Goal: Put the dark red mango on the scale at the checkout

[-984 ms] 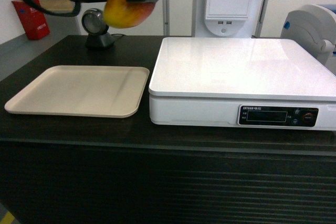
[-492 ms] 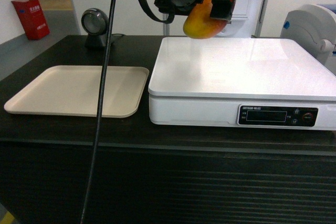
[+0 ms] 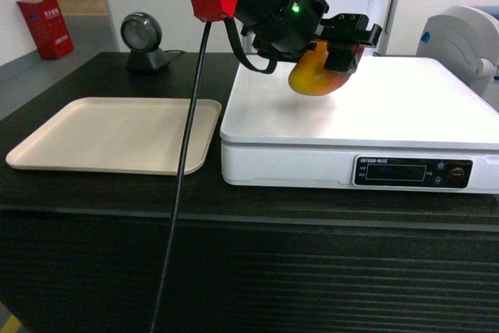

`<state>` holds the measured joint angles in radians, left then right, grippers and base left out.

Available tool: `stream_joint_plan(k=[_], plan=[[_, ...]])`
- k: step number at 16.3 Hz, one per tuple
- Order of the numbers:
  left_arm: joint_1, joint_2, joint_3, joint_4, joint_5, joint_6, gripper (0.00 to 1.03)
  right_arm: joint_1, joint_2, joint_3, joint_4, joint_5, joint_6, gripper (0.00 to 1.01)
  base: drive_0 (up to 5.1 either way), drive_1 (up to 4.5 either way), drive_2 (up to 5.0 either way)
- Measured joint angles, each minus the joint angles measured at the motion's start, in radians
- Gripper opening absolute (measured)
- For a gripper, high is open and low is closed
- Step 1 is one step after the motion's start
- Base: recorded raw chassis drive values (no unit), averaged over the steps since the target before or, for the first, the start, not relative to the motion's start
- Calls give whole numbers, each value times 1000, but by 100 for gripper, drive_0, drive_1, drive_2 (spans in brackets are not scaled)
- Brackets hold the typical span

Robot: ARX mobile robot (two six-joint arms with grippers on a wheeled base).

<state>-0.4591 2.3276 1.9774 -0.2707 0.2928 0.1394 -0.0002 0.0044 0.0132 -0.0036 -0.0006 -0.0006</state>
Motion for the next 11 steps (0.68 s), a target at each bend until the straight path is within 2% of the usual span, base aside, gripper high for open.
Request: stream_joint_plan(k=[5,8,11], plan=[[0,0,12,-33,-28,-16,60,0,0,0,0,0,0,98,0,0,0],[0,0,10,21,-42,-37,60,0,0,0,0,0,0,98,0,0,0],[-2,-6,-47,145,-97,-93,60,0,0,0,0,0,0,98,0,0,0]])
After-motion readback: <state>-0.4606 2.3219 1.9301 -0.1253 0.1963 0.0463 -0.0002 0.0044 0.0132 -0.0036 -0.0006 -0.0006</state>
